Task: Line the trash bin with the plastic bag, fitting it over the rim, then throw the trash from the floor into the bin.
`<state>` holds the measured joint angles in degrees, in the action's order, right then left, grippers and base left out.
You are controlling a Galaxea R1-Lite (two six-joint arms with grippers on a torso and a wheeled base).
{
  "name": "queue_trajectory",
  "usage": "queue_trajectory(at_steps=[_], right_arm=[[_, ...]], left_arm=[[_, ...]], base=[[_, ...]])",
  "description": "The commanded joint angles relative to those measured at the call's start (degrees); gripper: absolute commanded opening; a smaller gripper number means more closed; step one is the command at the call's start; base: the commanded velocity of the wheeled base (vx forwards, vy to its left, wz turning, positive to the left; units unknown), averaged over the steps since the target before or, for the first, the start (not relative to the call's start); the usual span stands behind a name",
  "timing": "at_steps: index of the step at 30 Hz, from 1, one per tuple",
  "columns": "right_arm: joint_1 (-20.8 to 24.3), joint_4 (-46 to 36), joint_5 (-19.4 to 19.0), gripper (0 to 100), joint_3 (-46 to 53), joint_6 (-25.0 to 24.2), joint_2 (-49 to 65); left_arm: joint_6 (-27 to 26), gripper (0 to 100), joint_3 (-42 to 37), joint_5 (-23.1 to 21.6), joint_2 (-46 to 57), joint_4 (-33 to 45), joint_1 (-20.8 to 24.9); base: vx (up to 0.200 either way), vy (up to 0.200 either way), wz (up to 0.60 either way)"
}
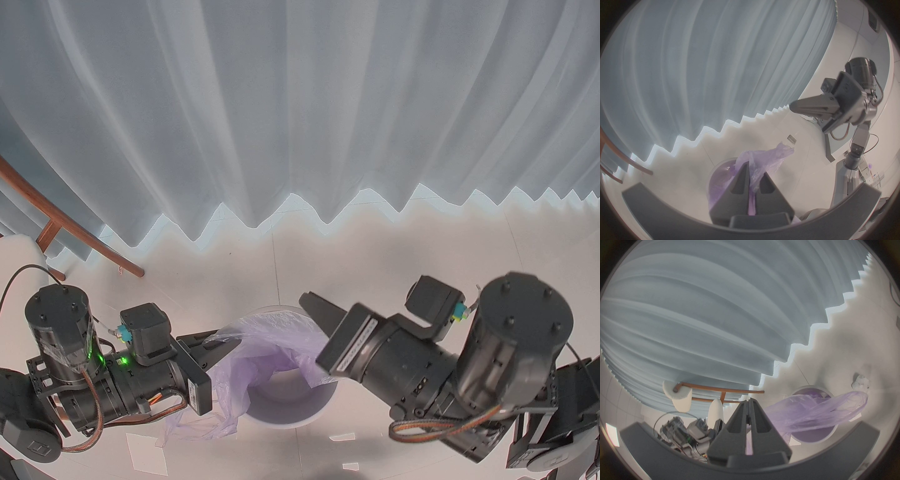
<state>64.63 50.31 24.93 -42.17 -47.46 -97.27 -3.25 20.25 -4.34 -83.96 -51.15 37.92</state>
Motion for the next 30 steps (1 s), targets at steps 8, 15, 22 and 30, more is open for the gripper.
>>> queue_trajectory(at_steps=[8, 15, 22, 30], right_arm=[[-13.3, -46.3, -7.8, 0, -36.1, -33.7, 2.6], [-10.3, -76.2, -13.6, 0, -42.8, -36.1, 2.8], [-4.9, -77.3, -14.2, 0, -34.5, -37.0, 2.7], [-5.2, -73.0, -14.4, 100, -31.7, -39.7, 2.1]], left_arm=[[0.0, 0, -1.4, 0.1, 0.6, 1.3, 0.0], [-0.9, 0, -2.3, 0.2, 0.5, 3.0, 0.0], [-0.2, 0, -1.8, 0.2, -2.4, 2.9, 0.0], [-0.3, 0, -1.5, 0.2, -3.1, 2.6, 0.0]], base=[[0.000, 0.000, 0.00], [0.000, 0.000, 0.00], [0.000, 0.000, 0.00], [0.000, 0.000, 0.00]])
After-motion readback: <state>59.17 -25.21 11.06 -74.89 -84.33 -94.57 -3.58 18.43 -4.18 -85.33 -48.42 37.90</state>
